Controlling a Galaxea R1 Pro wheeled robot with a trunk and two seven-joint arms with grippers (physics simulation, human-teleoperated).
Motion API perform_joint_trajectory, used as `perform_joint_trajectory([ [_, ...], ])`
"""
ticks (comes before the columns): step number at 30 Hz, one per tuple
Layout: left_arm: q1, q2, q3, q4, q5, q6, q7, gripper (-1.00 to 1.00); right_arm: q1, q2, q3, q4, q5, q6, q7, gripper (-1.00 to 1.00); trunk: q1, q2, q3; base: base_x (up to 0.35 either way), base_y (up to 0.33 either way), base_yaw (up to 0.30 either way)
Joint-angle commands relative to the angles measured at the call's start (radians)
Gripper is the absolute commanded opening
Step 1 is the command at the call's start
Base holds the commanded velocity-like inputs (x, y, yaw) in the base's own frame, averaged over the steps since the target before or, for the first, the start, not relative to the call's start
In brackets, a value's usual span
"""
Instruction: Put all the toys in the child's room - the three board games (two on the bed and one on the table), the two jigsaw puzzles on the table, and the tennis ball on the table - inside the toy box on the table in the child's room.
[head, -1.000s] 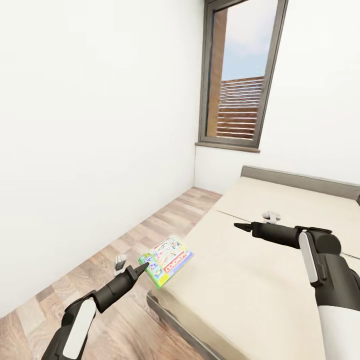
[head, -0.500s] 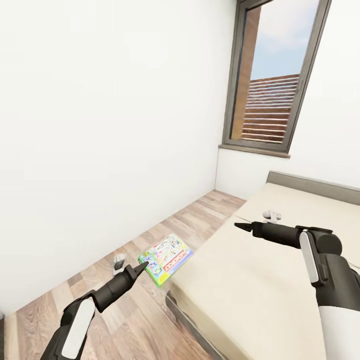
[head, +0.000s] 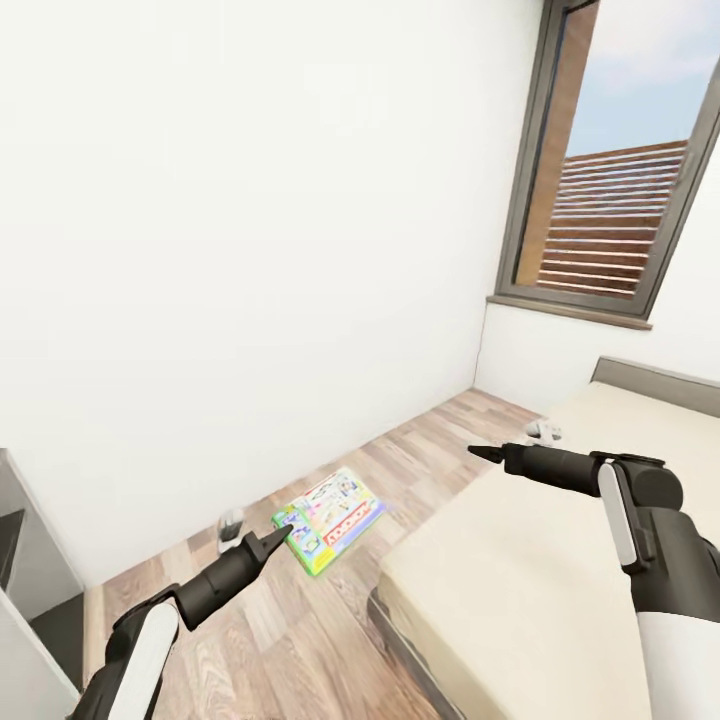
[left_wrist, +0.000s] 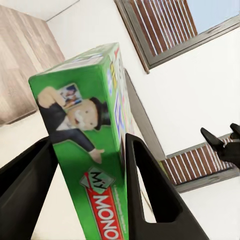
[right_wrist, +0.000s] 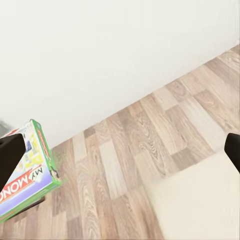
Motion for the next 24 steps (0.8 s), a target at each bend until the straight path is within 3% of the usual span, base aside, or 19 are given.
perform_joint_trajectory([
  [1,0.0,-0.001,0.006,-0.001,0.004,0.01,-0.001,-1.0,0.0,0.0,0.0,-0.001,-0.007,0.008,-0.002,1.0,-0.004,0.007,0.002,0.0,0.0,0.3],
  [24,0.004,0.0,0.013,-0.001,-0.002,0.01,0.006,-1.0,0.0,-0.001,0.003,-0.003,-0.007,0.008,-0.001,1.0,-0.092,0.168,0.074,0.0,0.0,0.3],
])
